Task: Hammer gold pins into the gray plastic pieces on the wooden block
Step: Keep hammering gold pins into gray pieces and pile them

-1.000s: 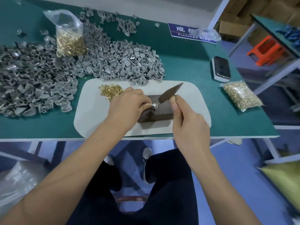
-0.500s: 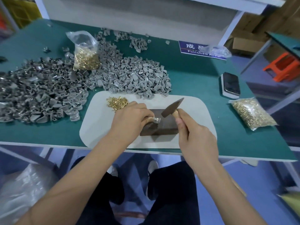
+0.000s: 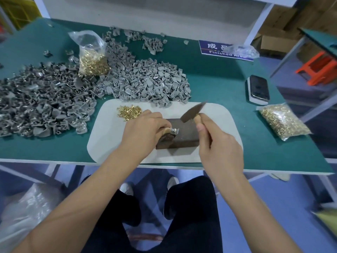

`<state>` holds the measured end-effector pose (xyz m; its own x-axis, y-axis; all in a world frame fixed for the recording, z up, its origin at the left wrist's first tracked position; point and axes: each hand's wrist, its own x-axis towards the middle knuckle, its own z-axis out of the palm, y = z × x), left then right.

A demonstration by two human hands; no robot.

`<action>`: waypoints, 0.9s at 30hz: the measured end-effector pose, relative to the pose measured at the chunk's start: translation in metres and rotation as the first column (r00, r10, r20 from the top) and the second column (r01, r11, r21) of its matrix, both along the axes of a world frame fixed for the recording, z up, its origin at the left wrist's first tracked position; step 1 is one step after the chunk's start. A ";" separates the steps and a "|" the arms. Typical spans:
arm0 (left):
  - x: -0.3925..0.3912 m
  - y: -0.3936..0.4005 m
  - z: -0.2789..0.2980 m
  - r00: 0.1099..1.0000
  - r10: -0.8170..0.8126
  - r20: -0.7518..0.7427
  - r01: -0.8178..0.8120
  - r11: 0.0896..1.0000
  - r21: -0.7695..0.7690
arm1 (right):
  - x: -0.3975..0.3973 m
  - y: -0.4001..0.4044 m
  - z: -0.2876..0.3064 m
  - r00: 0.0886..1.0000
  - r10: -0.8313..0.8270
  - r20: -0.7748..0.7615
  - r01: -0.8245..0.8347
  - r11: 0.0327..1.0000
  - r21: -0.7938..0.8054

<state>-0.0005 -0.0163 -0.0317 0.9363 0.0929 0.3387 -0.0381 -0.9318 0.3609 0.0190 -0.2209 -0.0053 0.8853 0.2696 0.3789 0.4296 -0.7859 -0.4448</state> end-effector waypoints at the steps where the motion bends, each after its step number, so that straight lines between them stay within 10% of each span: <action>1: 0.000 0.000 0.000 1.000 -0.002 0.002 0.002 1.000 -0.001 | 0.004 -0.002 -0.002 0.997 -0.064 0.031 0.063 0.997 0.034; 10: -0.003 -0.004 -0.008 1.000 0.025 0.014 -0.024 0.998 -0.063 | 0.036 -0.017 -0.040 0.908 -0.391 -0.147 0.329 0.886 -0.325; 15: -0.018 -0.008 -0.010 0.993 0.099 0.061 -0.083 0.970 -0.227 | 0.021 0.019 -0.026 0.988 0.081 0.131 -0.084 0.996 0.016; 27: -0.105 0.101 -0.038 0.849 0.519 0.106 -0.485 0.842 -0.237 | -0.008 0.197 -0.060 0.799 0.596 -0.084 -0.577 0.798 0.173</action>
<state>-0.1060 0.0849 -0.0697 0.6776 0.6145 0.4041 0.3430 -0.7501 0.5655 0.0115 -0.0235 -0.0651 0.6158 0.7088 0.3440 0.7212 -0.3312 -0.6084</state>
